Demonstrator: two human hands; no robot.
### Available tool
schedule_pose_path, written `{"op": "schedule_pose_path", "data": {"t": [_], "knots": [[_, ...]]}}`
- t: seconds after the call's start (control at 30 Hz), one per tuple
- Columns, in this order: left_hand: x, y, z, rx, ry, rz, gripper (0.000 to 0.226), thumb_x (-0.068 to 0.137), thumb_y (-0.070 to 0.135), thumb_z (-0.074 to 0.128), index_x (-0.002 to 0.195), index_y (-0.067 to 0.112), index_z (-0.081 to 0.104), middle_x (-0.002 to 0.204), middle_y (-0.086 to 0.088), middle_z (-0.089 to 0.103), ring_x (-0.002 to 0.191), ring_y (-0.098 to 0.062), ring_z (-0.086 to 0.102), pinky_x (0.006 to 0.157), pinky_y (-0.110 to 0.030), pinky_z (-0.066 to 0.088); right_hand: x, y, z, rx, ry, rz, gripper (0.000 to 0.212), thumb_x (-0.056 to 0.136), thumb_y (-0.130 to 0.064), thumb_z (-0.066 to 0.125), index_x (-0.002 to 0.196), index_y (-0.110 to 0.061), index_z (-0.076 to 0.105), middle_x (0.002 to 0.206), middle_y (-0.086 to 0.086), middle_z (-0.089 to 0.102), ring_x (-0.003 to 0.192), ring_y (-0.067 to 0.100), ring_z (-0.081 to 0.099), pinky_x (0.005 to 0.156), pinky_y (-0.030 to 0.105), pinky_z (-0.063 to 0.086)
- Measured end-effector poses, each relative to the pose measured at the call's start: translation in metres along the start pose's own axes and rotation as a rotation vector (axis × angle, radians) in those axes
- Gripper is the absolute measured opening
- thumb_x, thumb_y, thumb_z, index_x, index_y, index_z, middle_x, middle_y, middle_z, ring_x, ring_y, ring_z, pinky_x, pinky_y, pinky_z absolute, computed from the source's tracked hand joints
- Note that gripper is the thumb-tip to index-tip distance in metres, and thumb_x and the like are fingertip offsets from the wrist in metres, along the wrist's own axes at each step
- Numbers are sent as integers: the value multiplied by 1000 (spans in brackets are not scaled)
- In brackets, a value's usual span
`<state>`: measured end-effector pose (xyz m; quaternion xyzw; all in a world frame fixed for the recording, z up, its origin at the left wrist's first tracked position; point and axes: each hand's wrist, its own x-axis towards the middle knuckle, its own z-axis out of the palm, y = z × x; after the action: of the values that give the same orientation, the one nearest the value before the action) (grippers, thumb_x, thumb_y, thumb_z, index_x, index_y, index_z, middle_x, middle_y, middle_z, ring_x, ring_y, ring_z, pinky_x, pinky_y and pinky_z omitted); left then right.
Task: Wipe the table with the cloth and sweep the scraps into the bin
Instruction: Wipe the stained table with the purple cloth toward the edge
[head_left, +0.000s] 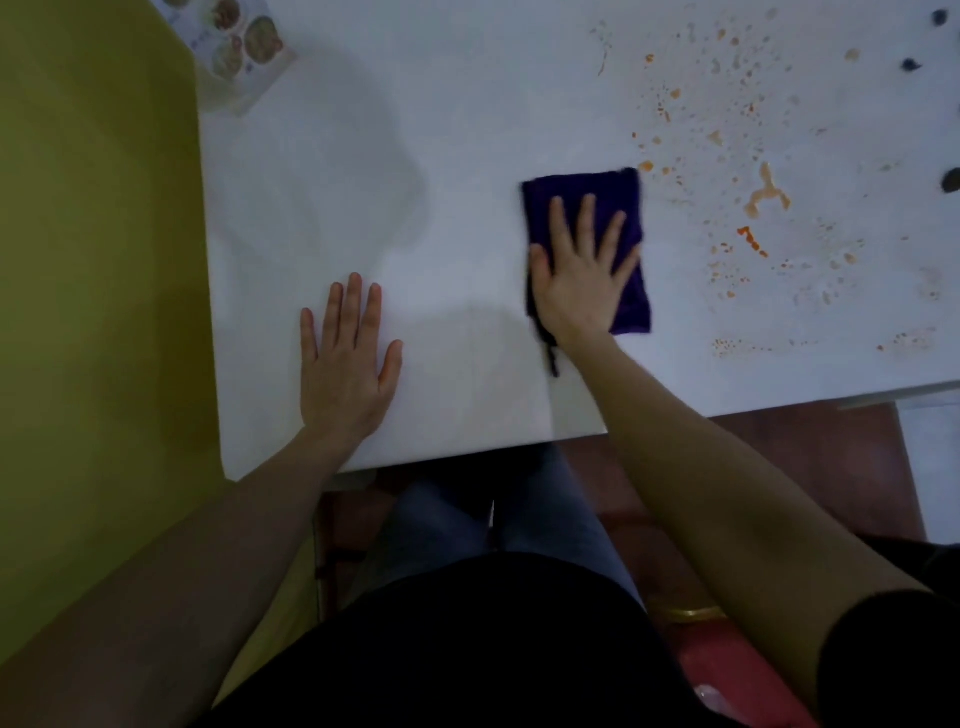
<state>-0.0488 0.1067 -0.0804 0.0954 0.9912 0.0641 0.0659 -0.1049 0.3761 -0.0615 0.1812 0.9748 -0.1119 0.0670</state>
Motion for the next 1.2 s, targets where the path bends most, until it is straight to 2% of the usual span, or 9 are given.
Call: {"op": "schedule_pose_path", "data": {"t": [0.13,0.23,0.5,0.7,0.8,0.9,1.0,1.1,1.2], "knots": [[2,4,-4,-43,-10,5,68,100,47,21,160,17,9,168,-5,5,155,-23,4,124,-51,4,-59,-10,13,-31,-11,-274,59,101,-54,30,156,-35,20,165,0,16,151,35,7,119,60,4],[10,21,-7,-57,-8,80,66,100,45,21,159,17,10,167,-6,7,154,-22,5,125,-49,2,-92,25,13,-50,-20,-339,60,101,-57,30,156,-37,18,165,-2,14,152,30,7,121,56,6],[49,125,1,-142,-2,191,64,102,42,25,159,15,16,167,-5,10,154,-21,5,125,-47,3,-80,163,-20,-71,-17,-144,64,98,-62,28,156,-39,15,165,-5,10,153,27,3,122,53,3],[77,192,12,-128,-19,54,65,102,46,23,159,16,11,168,-4,5,155,-21,2,125,-49,3,-19,265,-59,-34,-29,69,66,97,-64,19,157,-37,10,166,-1,5,152,28,-2,121,55,-2],[78,199,18,-35,-1,11,66,103,47,21,160,16,9,168,-6,4,155,-22,4,124,-52,5,39,274,-71,2,7,162,66,97,-61,19,157,-35,9,166,2,3,152,31,-4,120,57,-4],[78,200,20,-10,20,12,67,102,47,22,160,16,9,168,-6,5,155,-22,5,124,-51,5,86,250,-69,22,35,199,63,100,-55,23,158,-34,8,166,3,3,151,35,-5,119,60,-5],[77,200,20,-17,36,0,68,101,47,25,160,18,9,168,-4,6,155,-21,5,124,-49,3,97,208,-58,20,29,84,62,101,-51,26,158,-32,10,166,3,5,152,35,-2,118,60,-4],[78,200,20,-13,24,-7,68,101,48,23,160,19,7,168,-3,4,155,-20,2,124,-49,2,75,168,-45,-38,20,-169,61,101,-50,27,157,-32,14,165,2,12,151,35,4,119,60,-1],[76,202,19,-3,32,-2,67,101,48,22,160,19,8,168,-3,5,155,-20,3,124,-49,3,34,164,-35,-39,-41,-413,58,103,-50,27,157,-32,15,165,0,11,152,32,3,120,58,1]]}}
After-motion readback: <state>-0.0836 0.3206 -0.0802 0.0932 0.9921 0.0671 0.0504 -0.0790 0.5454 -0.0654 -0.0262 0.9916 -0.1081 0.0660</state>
